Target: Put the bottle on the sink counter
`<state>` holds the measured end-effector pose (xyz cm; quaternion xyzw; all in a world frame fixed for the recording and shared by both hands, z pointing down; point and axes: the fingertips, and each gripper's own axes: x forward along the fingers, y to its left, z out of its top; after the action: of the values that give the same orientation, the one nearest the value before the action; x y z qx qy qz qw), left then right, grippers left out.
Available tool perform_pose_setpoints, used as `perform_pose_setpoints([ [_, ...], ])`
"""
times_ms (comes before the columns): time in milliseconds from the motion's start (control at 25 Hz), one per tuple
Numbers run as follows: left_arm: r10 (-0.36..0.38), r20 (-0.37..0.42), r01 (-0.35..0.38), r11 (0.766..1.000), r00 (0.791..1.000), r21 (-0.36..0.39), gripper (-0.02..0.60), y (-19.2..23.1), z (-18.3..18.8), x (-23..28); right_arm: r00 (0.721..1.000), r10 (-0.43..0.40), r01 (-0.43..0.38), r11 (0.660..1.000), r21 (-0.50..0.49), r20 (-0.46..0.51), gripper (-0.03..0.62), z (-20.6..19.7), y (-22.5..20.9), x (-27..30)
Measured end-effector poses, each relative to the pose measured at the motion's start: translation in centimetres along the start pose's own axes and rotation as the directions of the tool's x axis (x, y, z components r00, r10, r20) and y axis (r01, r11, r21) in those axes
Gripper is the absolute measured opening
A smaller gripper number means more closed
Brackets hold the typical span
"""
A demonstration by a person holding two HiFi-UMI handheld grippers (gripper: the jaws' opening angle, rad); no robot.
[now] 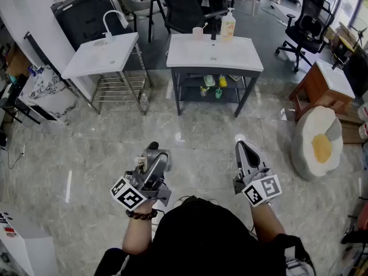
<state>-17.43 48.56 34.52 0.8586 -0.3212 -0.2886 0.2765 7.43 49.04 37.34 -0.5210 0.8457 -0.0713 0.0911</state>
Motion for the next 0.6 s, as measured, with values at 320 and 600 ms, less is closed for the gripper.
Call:
perform_pose_setpoints([
  [320, 0.016, -0.050, -0.013, 0.998, 0.999, 0.054, 0.354, 1.0, 0.4, 0.1, 1.000, -0.008, 0.008, 1.000, -0.005, -0.017, 0.029, -0.3, 1.2, 0.7],
  [600, 0.045, -0.073, -0.036, 0.992, 0.996, 0.122, 0.354, 2.2, 1.1, -0.6, 1.000, -0.003, 0.002, 1.000, -0.028, -0.015, 0.031, -0.4, 2.8, 2.2],
])
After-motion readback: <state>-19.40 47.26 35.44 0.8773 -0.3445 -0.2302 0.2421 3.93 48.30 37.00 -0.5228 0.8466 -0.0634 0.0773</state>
